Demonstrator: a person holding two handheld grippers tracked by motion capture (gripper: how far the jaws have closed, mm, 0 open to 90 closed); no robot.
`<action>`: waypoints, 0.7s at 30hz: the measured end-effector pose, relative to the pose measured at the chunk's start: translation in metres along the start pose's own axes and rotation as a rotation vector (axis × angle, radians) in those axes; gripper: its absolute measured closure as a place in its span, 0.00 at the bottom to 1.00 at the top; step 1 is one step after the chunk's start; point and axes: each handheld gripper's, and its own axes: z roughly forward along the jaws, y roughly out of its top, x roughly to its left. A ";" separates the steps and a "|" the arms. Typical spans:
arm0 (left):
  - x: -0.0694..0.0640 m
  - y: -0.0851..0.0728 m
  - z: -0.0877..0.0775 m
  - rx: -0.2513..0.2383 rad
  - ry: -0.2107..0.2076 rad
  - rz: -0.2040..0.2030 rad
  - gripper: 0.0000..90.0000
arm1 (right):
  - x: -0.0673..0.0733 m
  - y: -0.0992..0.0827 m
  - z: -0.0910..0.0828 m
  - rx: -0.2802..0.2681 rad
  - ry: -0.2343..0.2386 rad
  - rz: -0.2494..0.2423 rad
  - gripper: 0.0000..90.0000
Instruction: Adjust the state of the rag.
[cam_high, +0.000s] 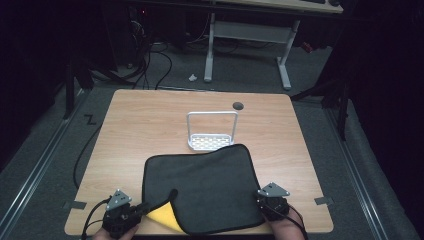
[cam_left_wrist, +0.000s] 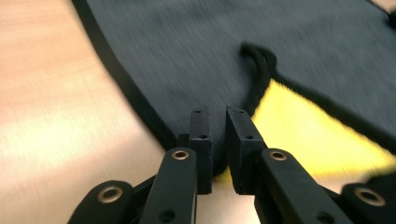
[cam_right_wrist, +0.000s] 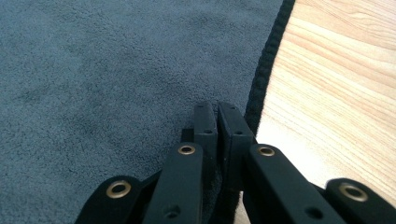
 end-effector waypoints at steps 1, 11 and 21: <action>0.003 0.006 0.005 0.005 0.006 0.002 0.90 | 0.000 0.000 0.000 -0.002 -0.001 0.000 0.97; 0.028 0.048 0.052 0.056 0.024 0.019 0.96 | 0.006 -0.006 -0.009 0.013 0.015 0.009 0.97; 0.024 0.071 0.059 -0.003 0.010 0.017 0.87 | 0.010 -0.001 -0.012 -0.032 0.005 0.002 0.96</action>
